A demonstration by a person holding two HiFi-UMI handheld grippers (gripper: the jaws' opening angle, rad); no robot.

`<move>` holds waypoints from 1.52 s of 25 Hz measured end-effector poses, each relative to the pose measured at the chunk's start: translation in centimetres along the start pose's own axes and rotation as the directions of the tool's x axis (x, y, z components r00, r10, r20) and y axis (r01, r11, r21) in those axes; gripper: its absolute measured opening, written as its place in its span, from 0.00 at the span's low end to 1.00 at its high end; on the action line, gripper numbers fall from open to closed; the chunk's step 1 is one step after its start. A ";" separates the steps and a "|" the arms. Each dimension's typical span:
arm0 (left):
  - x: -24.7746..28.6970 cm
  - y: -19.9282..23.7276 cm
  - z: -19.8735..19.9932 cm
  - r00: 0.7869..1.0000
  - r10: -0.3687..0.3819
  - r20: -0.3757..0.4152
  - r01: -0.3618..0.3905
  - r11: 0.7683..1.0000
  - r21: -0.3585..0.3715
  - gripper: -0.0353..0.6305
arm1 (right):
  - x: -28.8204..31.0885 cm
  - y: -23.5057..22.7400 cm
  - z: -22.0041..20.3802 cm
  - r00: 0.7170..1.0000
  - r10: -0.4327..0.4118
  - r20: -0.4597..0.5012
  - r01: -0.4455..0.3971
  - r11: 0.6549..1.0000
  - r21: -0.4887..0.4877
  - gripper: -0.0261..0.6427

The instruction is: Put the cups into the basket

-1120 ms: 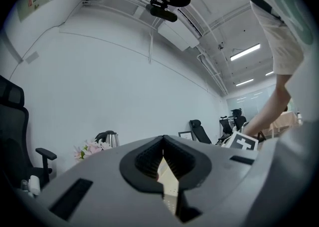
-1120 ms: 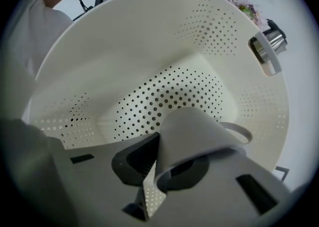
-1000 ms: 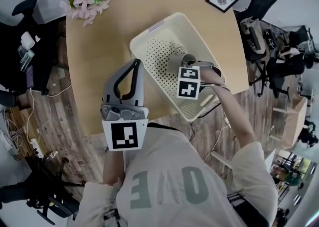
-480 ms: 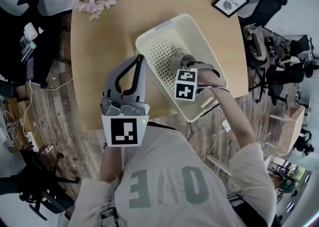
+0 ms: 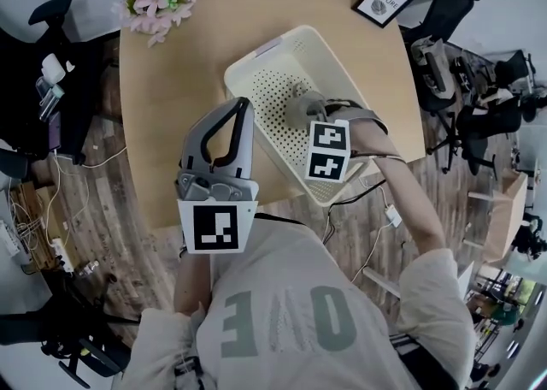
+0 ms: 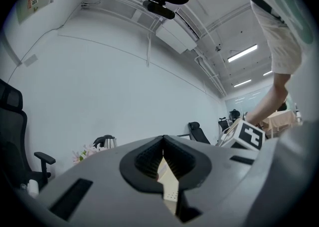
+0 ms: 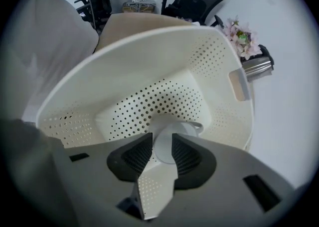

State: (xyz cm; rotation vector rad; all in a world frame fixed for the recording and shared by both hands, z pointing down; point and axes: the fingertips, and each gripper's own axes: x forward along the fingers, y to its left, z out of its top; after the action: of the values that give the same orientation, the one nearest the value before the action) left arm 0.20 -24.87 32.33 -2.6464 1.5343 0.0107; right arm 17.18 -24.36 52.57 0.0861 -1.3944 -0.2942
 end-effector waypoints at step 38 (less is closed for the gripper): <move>0.9 -10.8 10.3 0.975 -0.175 0.133 0.156 0.978 0.142 0.07 | -27.5 2.4 -7.1 0.158 -0.985 0.065 -0.120 0.046 0.992 0.04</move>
State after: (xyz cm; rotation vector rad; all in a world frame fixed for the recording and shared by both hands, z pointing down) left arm 10.37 -19.52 22.80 -2.5979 1.2233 0.0872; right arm 20.47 -15.84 25.53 2.0004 -2.4231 -0.1556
